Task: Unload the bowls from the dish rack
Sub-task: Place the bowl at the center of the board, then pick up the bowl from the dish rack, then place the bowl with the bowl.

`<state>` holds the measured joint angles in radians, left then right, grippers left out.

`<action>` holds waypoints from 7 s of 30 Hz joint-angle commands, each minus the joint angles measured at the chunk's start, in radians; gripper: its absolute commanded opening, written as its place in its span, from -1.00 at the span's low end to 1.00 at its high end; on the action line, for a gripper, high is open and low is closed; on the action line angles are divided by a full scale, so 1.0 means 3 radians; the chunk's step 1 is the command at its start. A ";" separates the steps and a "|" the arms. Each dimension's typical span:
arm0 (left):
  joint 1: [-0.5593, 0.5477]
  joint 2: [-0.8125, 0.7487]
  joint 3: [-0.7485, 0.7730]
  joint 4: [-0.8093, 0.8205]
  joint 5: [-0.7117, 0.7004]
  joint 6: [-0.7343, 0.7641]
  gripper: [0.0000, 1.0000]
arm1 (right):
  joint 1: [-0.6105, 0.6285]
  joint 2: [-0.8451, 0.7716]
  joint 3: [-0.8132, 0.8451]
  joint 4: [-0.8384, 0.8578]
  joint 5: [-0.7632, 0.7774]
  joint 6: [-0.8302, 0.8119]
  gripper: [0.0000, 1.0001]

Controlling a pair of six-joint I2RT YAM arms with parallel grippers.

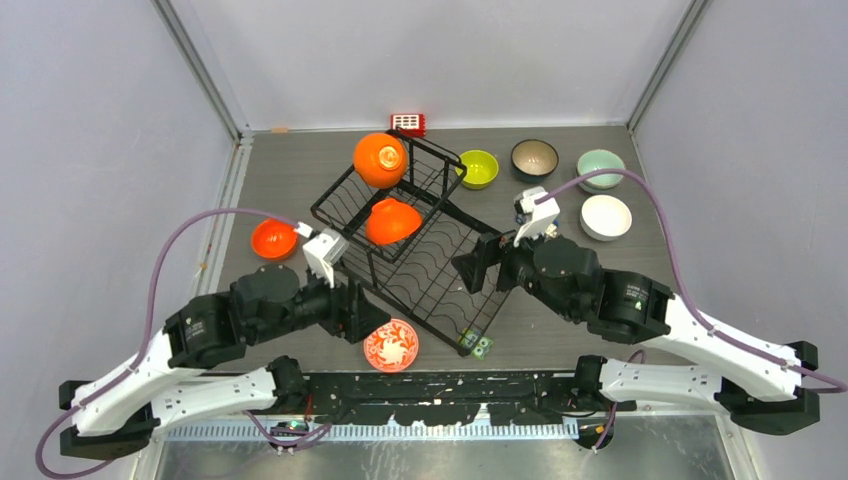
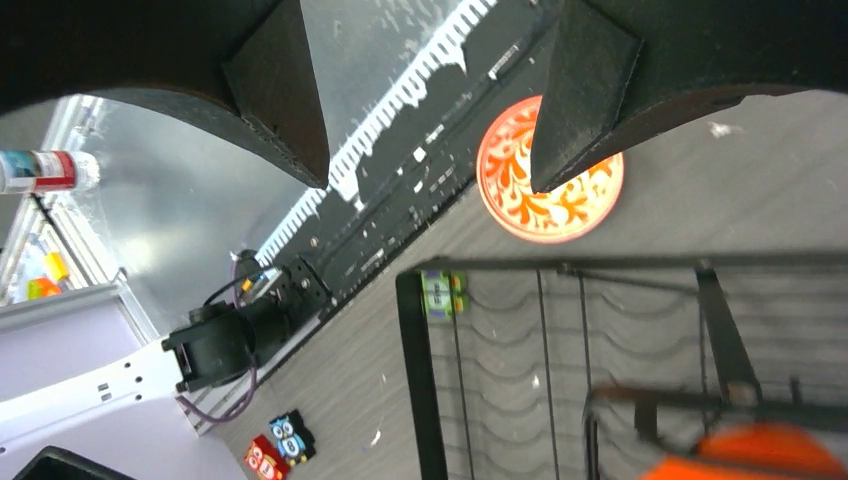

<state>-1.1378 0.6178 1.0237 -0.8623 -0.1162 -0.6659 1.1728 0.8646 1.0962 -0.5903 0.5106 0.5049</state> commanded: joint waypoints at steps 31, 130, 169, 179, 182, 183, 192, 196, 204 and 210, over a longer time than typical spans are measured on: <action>0.0039 -0.0334 0.0108 0.0607 -0.2217 0.0576 0.46 | -0.0678 0.0769 -0.0585 0.2531 -0.0815 0.2948 0.56; 0.0038 -0.0973 -0.0595 0.0010 -0.2289 -0.0388 0.41 | -0.0653 0.1896 -0.1358 0.5636 -0.0952 0.3023 -0.98; 0.0038 -0.0945 -0.0370 -0.0134 -0.2430 -0.0345 0.40 | -0.0990 0.1780 -0.0630 0.5759 -0.2132 0.2511 -0.98; 0.0035 -0.0420 0.0132 0.0087 -0.2358 0.0171 0.40 | -0.1213 0.1084 0.0398 0.3648 -0.3416 0.1346 -0.98; 0.0035 -0.0200 0.0363 0.0125 -0.2364 0.0380 0.41 | -0.1119 0.0793 0.0830 0.2394 -0.3392 0.0463 -0.98; 0.0037 -0.0148 0.0438 0.0152 -0.2370 0.0459 0.41 | -0.1033 0.0732 0.1006 0.1933 -0.3311 0.0070 -0.98; 0.0038 0.0325 0.1189 0.0345 -0.2071 0.1060 0.43 | 0.0354 0.0724 0.1915 -0.0772 -0.1340 -0.1960 -0.98; 0.0038 0.0687 0.1651 0.0106 -0.1597 0.1101 0.52 | 0.1002 0.0801 0.1987 -0.1315 -0.0427 -0.2216 -0.98; 0.0036 0.1510 0.2463 -0.0598 -0.0579 0.1086 0.59 | 0.1995 0.1099 0.1978 -0.1842 0.0670 -0.2436 -0.98; 0.0032 0.1577 0.2561 -0.0746 -0.0407 0.1066 0.59 | 0.2358 0.1408 0.2069 -0.2171 0.0992 -0.2603 -0.99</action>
<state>-1.1294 1.1168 1.7466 -1.0210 -0.3214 -0.3580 1.8271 1.2572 1.6642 -1.1690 0.6479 -0.1993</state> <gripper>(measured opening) 0.794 0.109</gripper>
